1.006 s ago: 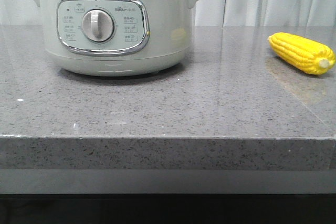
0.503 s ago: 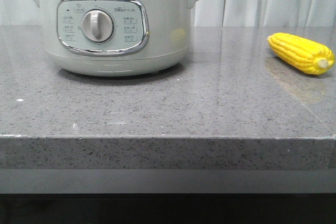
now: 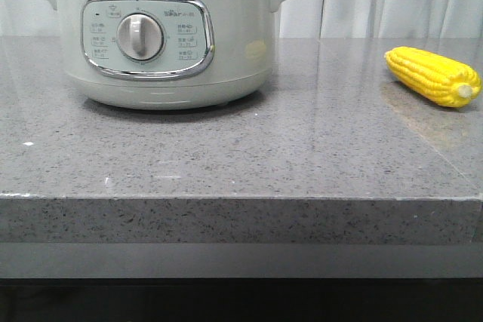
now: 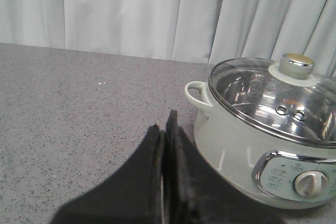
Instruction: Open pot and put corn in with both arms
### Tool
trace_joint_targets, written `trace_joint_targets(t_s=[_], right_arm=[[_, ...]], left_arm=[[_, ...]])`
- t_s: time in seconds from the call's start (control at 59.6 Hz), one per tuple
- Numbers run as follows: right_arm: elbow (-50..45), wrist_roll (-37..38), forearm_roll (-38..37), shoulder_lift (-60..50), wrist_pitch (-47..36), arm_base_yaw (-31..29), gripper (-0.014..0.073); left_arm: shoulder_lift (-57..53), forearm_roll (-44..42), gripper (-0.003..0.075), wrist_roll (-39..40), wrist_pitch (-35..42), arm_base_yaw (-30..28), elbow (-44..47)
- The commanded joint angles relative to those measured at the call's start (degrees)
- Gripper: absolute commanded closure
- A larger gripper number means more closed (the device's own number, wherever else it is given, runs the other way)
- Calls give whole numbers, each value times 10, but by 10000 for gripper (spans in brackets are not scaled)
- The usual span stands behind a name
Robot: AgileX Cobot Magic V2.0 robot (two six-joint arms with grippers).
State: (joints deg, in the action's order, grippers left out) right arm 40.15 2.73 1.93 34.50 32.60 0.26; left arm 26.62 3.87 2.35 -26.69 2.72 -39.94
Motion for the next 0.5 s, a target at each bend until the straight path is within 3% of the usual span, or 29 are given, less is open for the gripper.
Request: trace_joint_targets(t_s=[0.0, 0.134, 0.235, 0.335, 0.402, 0.486], right_arm=[[19, -6, -6, 9, -32, -4, 659], [19, -6, -6, 10, -24, -4, 647], [19, -6, -6, 10, -18, -4, 519], [19, -6, -6, 10, -15, -4, 287], [19, -6, -6, 10, -15, -4, 117], [19, -6, -6, 10, -13, -4, -8]], left_arm=[[8, -5, 741, 0, 39, -3, -17], [8, -48, 740, 0, 39, -3, -17], [8, -66, 717, 0, 39, -3, -17], [8, -66, 575, 0, 39, -3, -17], [8, -66, 429, 0, 41, -3, -17], [8, -66, 260, 0, 41, -3, -17]])
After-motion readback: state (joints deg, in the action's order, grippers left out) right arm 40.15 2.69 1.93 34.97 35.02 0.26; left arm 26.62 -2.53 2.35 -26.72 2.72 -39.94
